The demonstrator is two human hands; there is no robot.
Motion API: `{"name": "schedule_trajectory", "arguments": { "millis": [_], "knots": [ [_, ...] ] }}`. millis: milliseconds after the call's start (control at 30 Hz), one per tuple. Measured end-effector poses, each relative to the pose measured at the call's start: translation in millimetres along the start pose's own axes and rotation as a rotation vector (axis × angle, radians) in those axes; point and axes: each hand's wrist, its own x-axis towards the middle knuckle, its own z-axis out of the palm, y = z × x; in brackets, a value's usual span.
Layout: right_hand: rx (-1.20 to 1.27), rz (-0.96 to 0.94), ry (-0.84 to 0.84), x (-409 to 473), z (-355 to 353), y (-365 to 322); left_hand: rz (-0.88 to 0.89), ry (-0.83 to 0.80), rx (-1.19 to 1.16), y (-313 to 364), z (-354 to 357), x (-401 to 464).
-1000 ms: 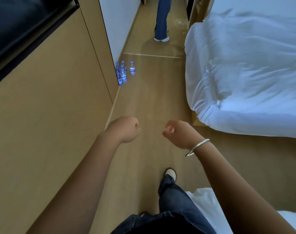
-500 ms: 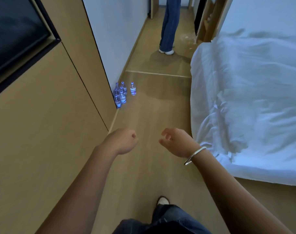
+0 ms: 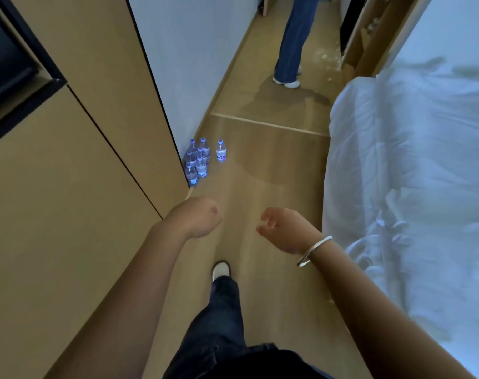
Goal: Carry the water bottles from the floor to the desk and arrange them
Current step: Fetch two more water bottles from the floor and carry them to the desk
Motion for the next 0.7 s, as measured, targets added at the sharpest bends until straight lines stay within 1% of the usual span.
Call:
{"name": "schedule_trajectory", "arguments": {
  "millis": [133,333,500,700],
  "knots": [
    [-0.010,0.004,0.007,77,-27,-26,0.015,-0.004,0.011,-17,-44,68],
    [0.018,0.062,-0.045,167,-51,-56,-0.007,-0.047,0.037,-48,-102,157],
    [0.006,0.117,-0.105,219,-65,-58,-0.003,-0.099,-0.006,-55,-120,212],
    [0.020,0.129,-0.131,296,-91,-54,-0.024,-0.147,0.022,-61,-132,283]
  ]
}}
